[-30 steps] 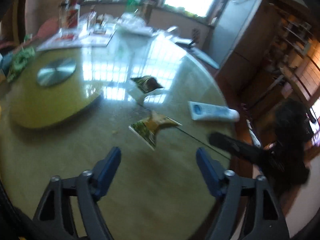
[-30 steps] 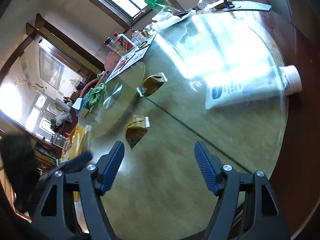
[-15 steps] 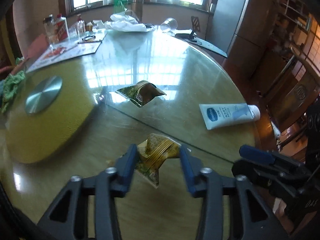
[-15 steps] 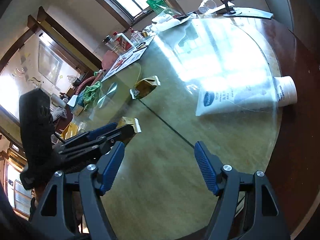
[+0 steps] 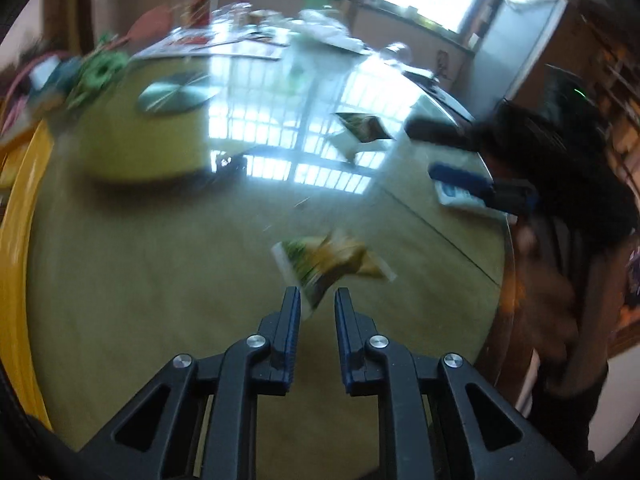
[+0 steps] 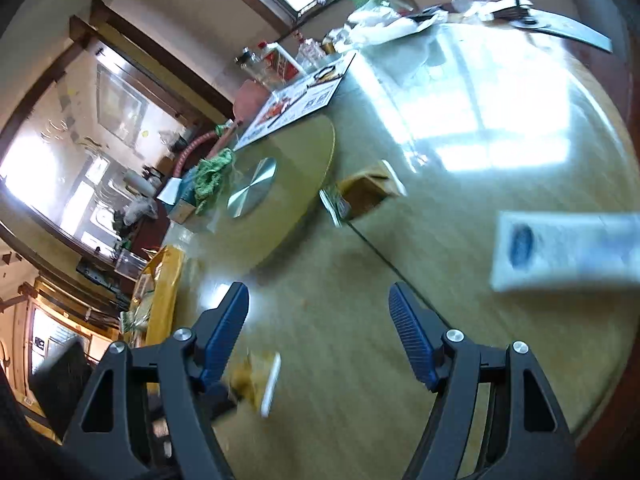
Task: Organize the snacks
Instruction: 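Grasp a small yellow snack bag with the left gripper while the right grasps another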
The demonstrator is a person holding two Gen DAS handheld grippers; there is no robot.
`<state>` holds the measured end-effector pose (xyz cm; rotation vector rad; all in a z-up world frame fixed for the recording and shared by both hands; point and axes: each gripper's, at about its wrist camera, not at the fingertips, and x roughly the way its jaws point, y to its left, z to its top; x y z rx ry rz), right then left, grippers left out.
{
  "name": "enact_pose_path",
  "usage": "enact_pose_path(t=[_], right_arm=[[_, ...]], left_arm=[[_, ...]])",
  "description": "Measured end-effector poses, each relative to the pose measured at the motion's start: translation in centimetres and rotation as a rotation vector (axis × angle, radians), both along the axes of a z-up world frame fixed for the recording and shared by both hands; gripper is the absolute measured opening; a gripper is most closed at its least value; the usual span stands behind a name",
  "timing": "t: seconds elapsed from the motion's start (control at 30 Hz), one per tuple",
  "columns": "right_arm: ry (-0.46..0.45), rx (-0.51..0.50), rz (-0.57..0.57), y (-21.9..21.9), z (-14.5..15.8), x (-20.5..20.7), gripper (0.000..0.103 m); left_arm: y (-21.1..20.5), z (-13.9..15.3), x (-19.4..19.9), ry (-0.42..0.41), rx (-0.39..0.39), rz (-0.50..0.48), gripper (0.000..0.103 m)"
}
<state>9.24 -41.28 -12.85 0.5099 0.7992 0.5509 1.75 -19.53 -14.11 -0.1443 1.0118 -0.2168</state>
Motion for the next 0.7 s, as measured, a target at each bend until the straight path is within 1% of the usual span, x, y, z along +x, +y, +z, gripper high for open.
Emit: enact_pose_path(t=[0.03, 0.07, 0.1, 0.13, 0.2, 0.33, 0.37, 0.4, 0.43, 0.47, 0.5, 0.53, 0.57, 0.63, 0.7], right_arm=[[0.018, -0.015, -0.003, 0.5, 0.3, 1.4, 0.073], [0.037, -0.031, -0.013, 0.9, 0.4, 2.3, 0.073], [0.060, -0.046, -0.022, 1.3, 0.5, 3.4, 0.073], [0.076, -0.048, -0.039, 1.3, 0.6, 4.2, 0.073], [0.121, -0.069, -0.103, 1.4, 0.5, 6.0, 0.073], [0.162, -0.104, -0.120, 2.4, 0.3, 8.7, 0.058], [0.157, -0.142, -0.117, 3.0, 0.3, 9.4, 0.056], [0.160, -0.187, -0.125, 3.5, 0.2, 9.9, 0.048], [0.148, -0.213, -0.132, 3.7, 0.3, 10.0, 0.040], [0.144, -0.252, -0.123, 4.1, 0.4, 9.9, 0.039], [0.133, -0.266, -0.112, 4.2, 0.5, 9.5, 0.036], [0.125, -0.267, -0.108, 4.1, 0.6, 9.1, 0.033], [0.116, -0.267, -0.103, 3.9, 0.5, 8.4, 0.032], [0.100, -0.263, -0.091, 3.4, 0.3, 6.8, 0.031], [0.081, -0.265, -0.081, 3.0, -0.2, 4.8, 0.031]], left_arm=[[0.3, 0.2, -0.4, -0.013, -0.017, 0.000, 0.020], [0.6, 0.4, -0.8, -0.029, -0.031, -0.006, 0.028], [1.0, 0.8, -1.2, -0.047, -0.040, -0.006, 0.033], [1.6, 1.1, -1.7, -0.065, -0.041, 0.008, 0.041], [2.2, 1.5, -2.3, -0.088, -0.051, 0.017, 0.043], [2.8, 2.1, -2.5, -0.115, -0.073, 0.017, 0.046], [2.8, 2.2, -2.4, -0.119, -0.071, 0.019, 0.046], [2.9, 2.2, -2.4, -0.122, -0.070, 0.018, 0.046], [2.8, 2.2, -2.3, -0.121, -0.072, 0.010, 0.046], [2.8, 2.1, -2.3, -0.119, -0.077, 0.000, 0.046], [2.7, 2.1, -2.2, -0.118, -0.081, -0.014, 0.047], [2.4, 2.0, -2.0, -0.118, -0.080, -0.032, 0.050], [1.9, 1.9, -1.7, -0.123, -0.075, -0.053, 0.054], [1.0, 1.9, -0.9, -0.141, -0.060, -0.094, 0.056], [0.0, 1.6, 0.3, -0.142, -0.031, -0.136, 0.057]])
